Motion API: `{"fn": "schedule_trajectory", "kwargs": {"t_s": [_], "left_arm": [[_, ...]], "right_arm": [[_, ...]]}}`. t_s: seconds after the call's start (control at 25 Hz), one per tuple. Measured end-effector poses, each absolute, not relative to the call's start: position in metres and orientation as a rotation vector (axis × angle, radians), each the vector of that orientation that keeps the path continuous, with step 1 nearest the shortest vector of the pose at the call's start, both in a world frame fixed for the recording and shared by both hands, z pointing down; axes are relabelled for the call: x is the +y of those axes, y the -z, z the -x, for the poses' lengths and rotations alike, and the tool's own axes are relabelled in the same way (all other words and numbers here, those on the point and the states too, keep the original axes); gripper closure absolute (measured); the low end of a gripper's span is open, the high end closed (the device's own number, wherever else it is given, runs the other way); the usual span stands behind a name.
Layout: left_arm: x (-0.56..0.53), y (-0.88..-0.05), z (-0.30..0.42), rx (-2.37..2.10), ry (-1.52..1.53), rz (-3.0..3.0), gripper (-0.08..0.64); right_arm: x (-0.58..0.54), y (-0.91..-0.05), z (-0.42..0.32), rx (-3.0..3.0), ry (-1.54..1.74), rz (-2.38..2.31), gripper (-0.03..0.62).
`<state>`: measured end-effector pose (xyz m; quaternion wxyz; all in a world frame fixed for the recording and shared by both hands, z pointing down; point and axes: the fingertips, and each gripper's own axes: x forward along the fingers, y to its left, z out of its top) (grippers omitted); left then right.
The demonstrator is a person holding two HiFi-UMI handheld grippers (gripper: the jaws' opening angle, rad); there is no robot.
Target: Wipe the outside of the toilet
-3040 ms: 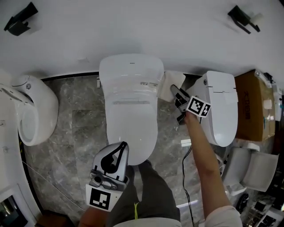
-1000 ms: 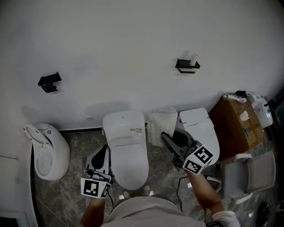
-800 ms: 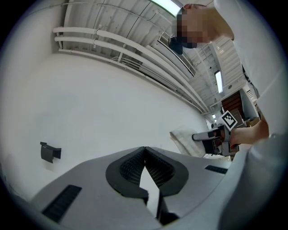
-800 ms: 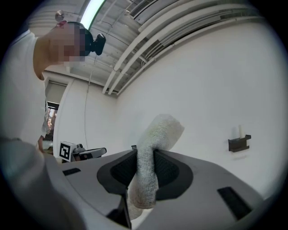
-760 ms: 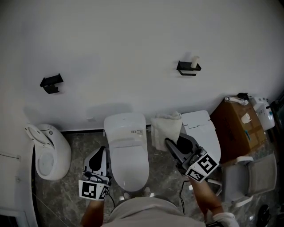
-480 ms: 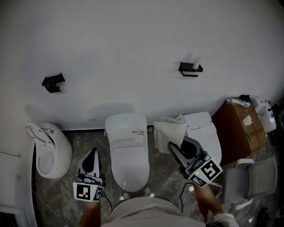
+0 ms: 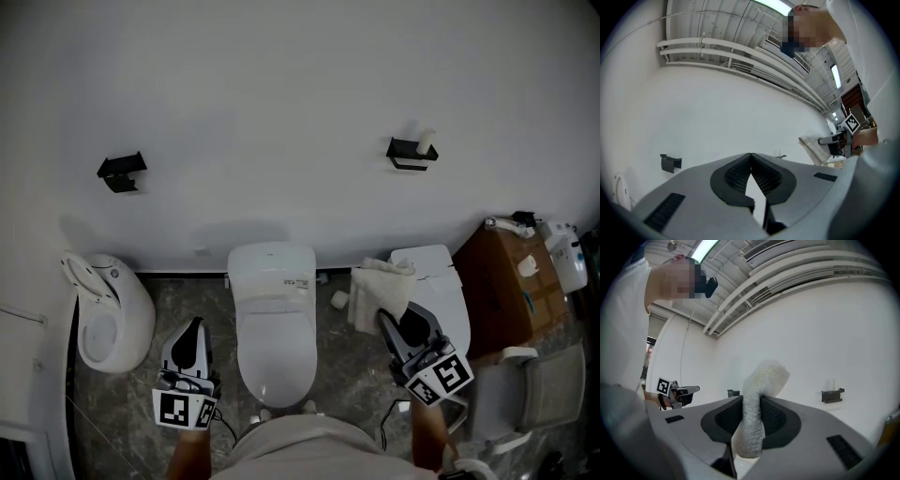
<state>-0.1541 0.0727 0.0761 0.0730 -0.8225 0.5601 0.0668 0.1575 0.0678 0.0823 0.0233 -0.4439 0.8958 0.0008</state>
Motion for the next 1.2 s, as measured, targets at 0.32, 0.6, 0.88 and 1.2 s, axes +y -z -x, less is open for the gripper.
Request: {"fn": "schedule_trajectory", "kwargs": {"t_s": [0.32, 0.6, 0.88, 1.2], "left_arm": [[0.080, -0.055, 0.155, 1.670, -0.204, 2.424, 0.542], [0.086, -0.053, 0.153, 1.713, -0.172, 2.439, 0.542], [0.073, -0.061, 0.145, 1.653, -0.133, 2.482, 0.541], [0.064, -0.063, 0.156, 1.666, -0.140, 2.471, 0.542]], "right_arm": [[0.070, -0.063, -0.180, 2.616, -0.036, 1.499, 0.476], [0.065, -0.052, -0.185, 2.594, -0.077, 1.541, 0.476], [0.057, -0.075, -0.146, 2.703, 0.009, 1.427, 0.476], [0.052, -0.083, -0.101, 2.776, 0.106, 1.230, 0.476]]}}
